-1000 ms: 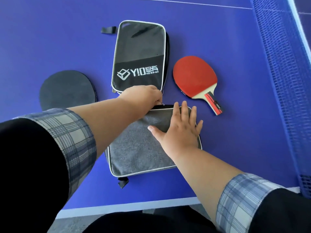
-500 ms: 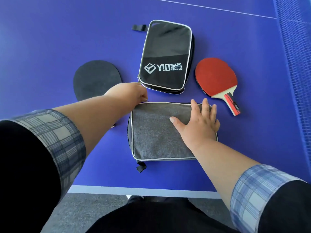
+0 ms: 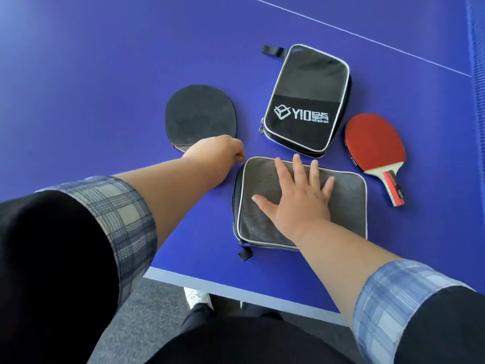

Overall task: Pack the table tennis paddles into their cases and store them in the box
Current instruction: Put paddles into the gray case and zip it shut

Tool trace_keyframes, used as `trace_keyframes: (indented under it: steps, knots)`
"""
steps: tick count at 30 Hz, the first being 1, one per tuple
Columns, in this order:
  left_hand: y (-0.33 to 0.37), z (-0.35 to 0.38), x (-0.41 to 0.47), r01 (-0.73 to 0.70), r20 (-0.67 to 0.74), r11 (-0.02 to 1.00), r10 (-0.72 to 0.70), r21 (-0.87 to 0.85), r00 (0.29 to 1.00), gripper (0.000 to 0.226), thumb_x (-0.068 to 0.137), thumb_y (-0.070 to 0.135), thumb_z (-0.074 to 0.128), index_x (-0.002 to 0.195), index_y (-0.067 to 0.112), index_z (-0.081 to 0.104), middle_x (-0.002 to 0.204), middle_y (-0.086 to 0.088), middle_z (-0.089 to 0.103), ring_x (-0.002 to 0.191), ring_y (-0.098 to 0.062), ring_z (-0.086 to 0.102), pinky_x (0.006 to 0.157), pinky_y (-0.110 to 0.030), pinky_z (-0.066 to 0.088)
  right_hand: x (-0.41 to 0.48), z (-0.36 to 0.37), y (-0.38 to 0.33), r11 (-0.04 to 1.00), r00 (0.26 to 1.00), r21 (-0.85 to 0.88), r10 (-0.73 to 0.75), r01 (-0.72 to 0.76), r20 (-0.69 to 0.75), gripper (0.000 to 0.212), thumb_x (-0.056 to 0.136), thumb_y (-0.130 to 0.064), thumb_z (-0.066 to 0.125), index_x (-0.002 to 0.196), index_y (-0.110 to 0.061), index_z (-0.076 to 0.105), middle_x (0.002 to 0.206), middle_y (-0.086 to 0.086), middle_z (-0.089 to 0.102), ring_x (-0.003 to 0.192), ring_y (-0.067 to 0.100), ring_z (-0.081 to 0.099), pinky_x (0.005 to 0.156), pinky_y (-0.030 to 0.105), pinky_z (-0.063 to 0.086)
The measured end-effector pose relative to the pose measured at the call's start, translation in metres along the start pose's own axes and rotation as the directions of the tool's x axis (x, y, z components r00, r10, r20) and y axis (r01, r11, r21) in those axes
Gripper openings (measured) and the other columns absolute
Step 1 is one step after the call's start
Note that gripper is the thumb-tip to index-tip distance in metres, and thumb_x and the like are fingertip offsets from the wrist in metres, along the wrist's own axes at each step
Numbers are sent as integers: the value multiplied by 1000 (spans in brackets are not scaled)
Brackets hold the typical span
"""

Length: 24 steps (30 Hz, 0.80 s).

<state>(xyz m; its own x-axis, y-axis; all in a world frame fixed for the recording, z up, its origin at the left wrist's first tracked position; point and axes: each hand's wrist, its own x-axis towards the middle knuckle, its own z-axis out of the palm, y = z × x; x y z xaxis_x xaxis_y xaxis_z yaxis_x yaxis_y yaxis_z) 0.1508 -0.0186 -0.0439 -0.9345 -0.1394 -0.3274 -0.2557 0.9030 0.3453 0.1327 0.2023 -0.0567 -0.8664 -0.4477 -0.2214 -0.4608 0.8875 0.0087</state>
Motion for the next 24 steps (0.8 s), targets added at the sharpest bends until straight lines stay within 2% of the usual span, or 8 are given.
trace_keyframes:
  steps: [3, 7, 10, 14, 17, 20, 24]
  knots:
    - [-6, 4, -12, 19, -24, 999, -19, -35, 1000, 18, 88, 9, 54, 92, 25, 62, 98, 4, 58, 81, -27, 59, 69, -43, 54, 1, 2, -1, 1000, 1000, -6, 13, -13, -10, 97, 71, -94, 12, 154, -43, 8, 166, 1, 12, 151, 36, 4, 115, 69, 6]
    - [-5, 14, -38, 44, -33, 998, -46, -51, 998, 20, 88, 4, 53, 85, 23, 58, 99, -3, 59, 66, -27, 49, 59, -36, 50, 5, 2, -2, 999, 999, -2, 39, -39, 3, 97, 71, -94, 16, 154, -43, 7, 167, 1, 11, 152, 36, 3, 115, 69, 8]
    - [-3, 25, -64, 59, -16, 990, -62, -131, 998, 14, 94, 10, 54, 99, 21, 60, 104, 1, 56, 78, -30, 60, 70, -45, 55, 7, 1, -3, 999, 999, 6, 53, -53, 9, 97, 71, -92, 20, 154, -43, 8, 166, 0, 12, 152, 36, 3, 115, 69, 8]
    - [4, 47, -102, 91, -22, 962, -100, -256, 995, 9, 99, 17, 51, 100, 19, 60, 102, 1, 55, 78, -29, 60, 69, -42, 53, 12, 0, -5, 995, 995, 24, 96, -96, 8, 97, 71, -92, 22, 154, -43, 8, 167, 0, 12, 152, 36, 2, 115, 69, 7]
    - [10, 61, -124, 131, -1, 929, -140, -347, 990, 14, 101, 25, 48, 104, 20, 61, 104, 4, 54, 80, -26, 59, 71, -41, 52, 14, -1, -5, 993, 993, 29, 114, -114, 17, 97, 71, -92, 22, 154, -43, 7, 167, 0, 10, 152, 36, 2, 115, 69, 6]
    - [16, 74, -137, 147, 26, 902, -149, -407, 988, 15, 101, 29, 49, 105, 23, 62, 102, 9, 52, 83, -21, 58, 72, -35, 49, 12, -1, -6, 994, 994, 18, 110, -110, 16, 97, 72, -91, 23, 154, -42, 8, 167, 1, 11, 152, 36, 2, 115, 69, 7]
    - [24, 83, -145, 112, 23, 890, -114, -441, 993, 16, 100, 33, 51, 103, 25, 64, 94, 11, 48, 80, -15, 53, 67, -26, 37, 11, -5, -6, 995, 995, 17, 101, -101, 19, 97, 72, -92, 22, 155, -41, 8, 167, 2, 11, 152, 37, 2, 114, 70, 7]
